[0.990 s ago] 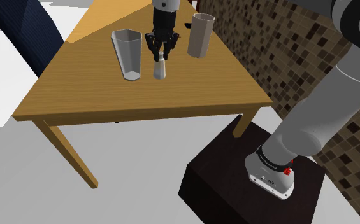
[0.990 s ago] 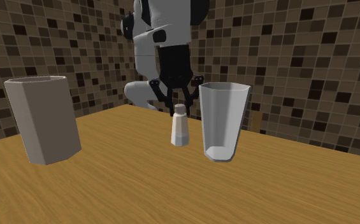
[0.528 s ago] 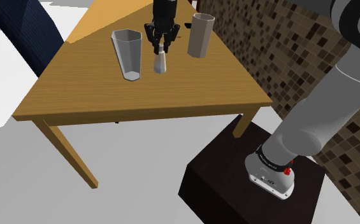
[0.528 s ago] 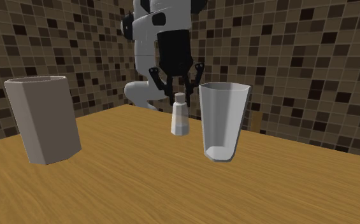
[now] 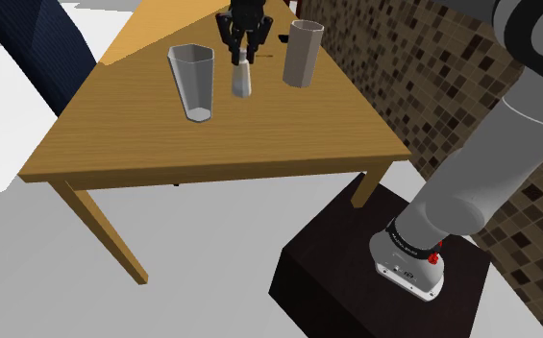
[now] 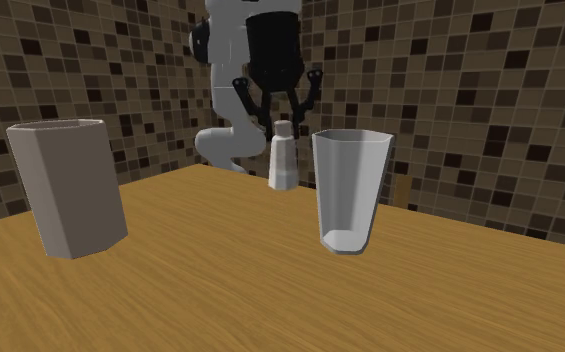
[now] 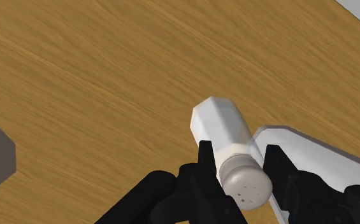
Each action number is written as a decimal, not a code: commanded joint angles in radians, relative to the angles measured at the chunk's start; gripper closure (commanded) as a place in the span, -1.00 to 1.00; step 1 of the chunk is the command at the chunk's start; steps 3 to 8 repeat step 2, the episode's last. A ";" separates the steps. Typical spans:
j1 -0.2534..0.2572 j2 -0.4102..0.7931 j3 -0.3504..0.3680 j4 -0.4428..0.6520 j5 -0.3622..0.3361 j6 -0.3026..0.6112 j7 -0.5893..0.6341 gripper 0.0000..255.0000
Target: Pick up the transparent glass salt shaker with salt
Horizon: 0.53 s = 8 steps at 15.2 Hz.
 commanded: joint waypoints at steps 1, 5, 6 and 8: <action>0.000 0.001 0.000 0.018 0.000 -0.017 0.001 1.00; 0.000 0.001 0.000 0.018 0.000 -0.017 0.001 1.00; 0.000 0.001 0.000 0.018 0.000 -0.017 0.001 1.00; 0.000 0.001 0.000 0.018 0.000 -0.017 0.001 1.00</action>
